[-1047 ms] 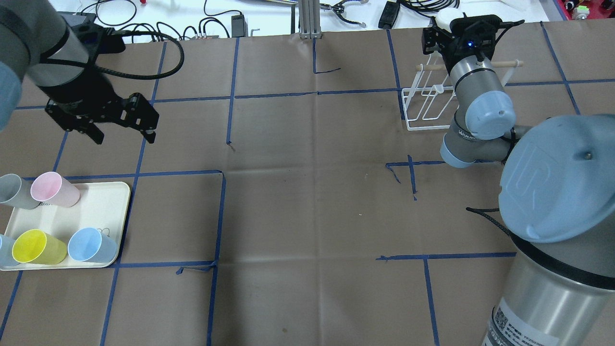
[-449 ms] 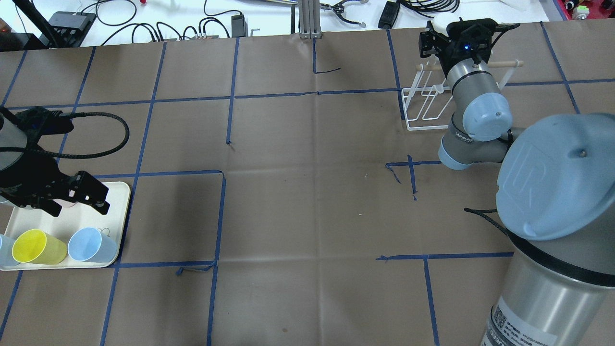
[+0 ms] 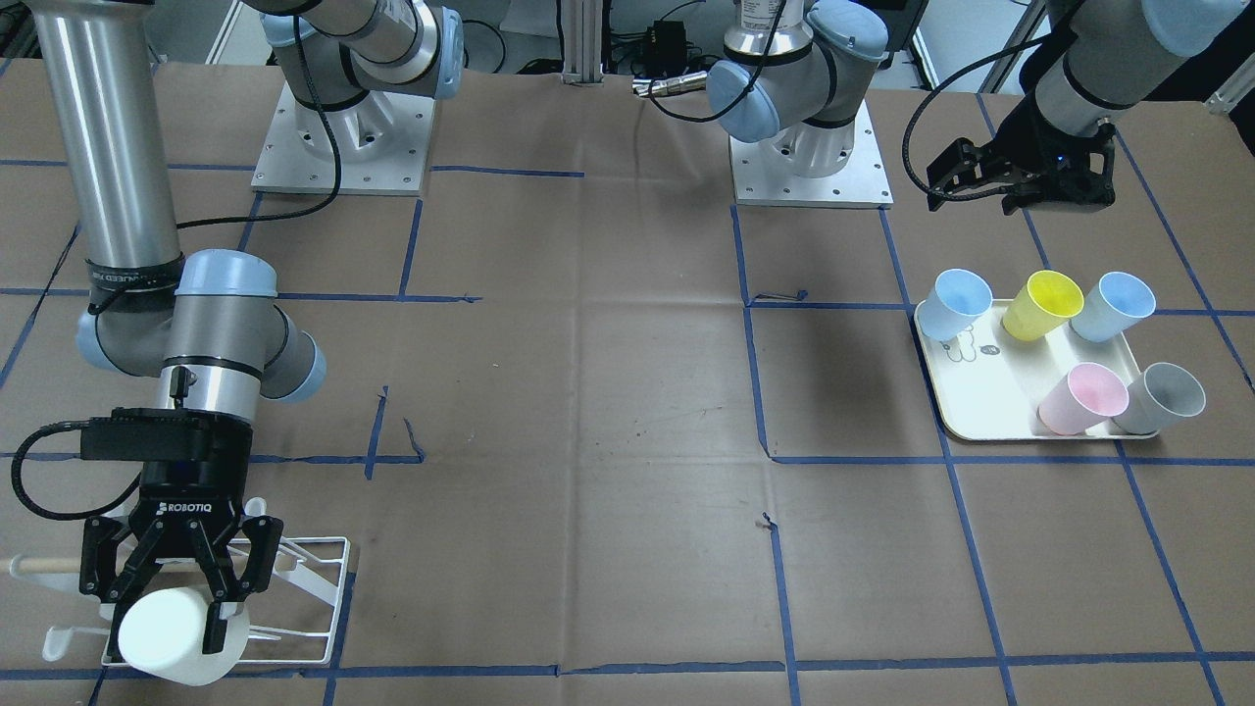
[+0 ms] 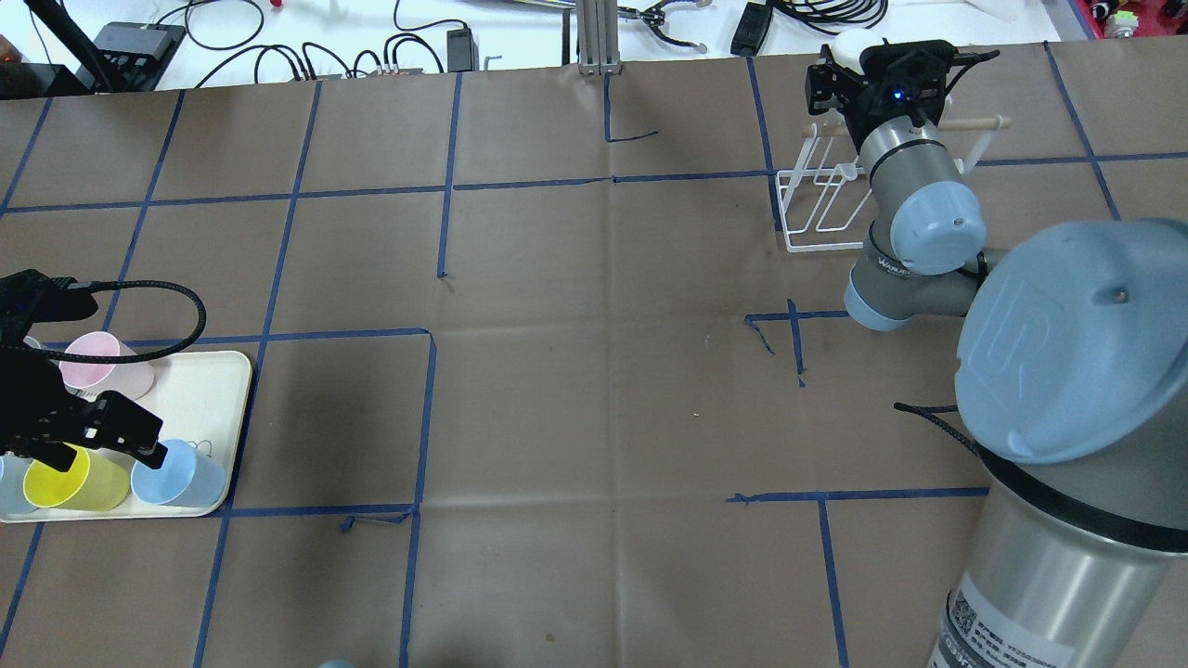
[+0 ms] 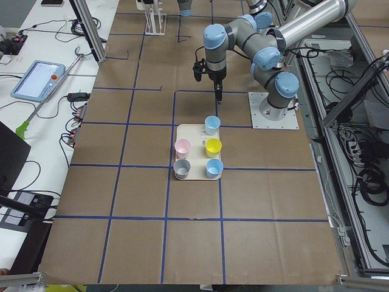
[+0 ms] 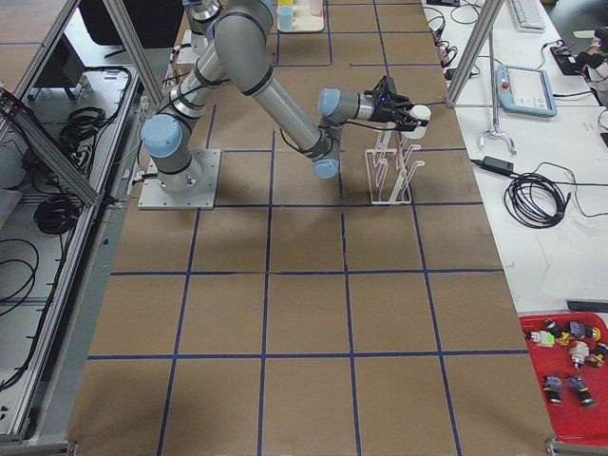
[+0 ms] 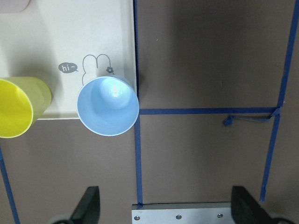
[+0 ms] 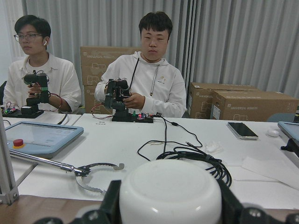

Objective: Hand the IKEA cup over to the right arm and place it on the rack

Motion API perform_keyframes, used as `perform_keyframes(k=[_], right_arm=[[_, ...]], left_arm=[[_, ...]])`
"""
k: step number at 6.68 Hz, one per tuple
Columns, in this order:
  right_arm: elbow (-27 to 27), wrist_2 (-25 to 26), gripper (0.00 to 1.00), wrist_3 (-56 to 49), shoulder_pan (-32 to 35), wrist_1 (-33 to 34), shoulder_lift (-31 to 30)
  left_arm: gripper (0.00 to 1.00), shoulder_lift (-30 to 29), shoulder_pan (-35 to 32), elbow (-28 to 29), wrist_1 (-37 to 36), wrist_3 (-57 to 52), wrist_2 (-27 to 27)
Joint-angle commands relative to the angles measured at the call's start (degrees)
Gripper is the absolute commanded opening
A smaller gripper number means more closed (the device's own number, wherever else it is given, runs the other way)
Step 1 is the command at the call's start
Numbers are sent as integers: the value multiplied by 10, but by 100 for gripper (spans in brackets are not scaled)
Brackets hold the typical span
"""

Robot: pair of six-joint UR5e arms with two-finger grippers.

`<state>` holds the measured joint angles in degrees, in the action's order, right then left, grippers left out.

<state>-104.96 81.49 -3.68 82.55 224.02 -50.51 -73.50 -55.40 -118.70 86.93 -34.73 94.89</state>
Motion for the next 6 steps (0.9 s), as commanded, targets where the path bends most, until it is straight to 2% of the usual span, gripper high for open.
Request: perform_keyframes(k=[1, 2, 4, 5, 6], right_arm=[[-2, -1, 27, 3, 1, -1, 1], [-2, -1, 28, 3, 1, -1, 5], [-2, 0, 38, 2, 1, -16, 5], [-2, 1, 50, -3, 1, -17, 5], [-1, -4, 78, -5, 1, -17, 3]], left_arm=[[99, -12, 5, -21, -47, -8, 4], [99, -16, 5, -45, -94, -8, 4], [99, -46, 5, -93, -186, -5, 0], [99, -62, 5, -100, -193, -3, -2], [99, -78, 5, -113, -218, -2, -3]])
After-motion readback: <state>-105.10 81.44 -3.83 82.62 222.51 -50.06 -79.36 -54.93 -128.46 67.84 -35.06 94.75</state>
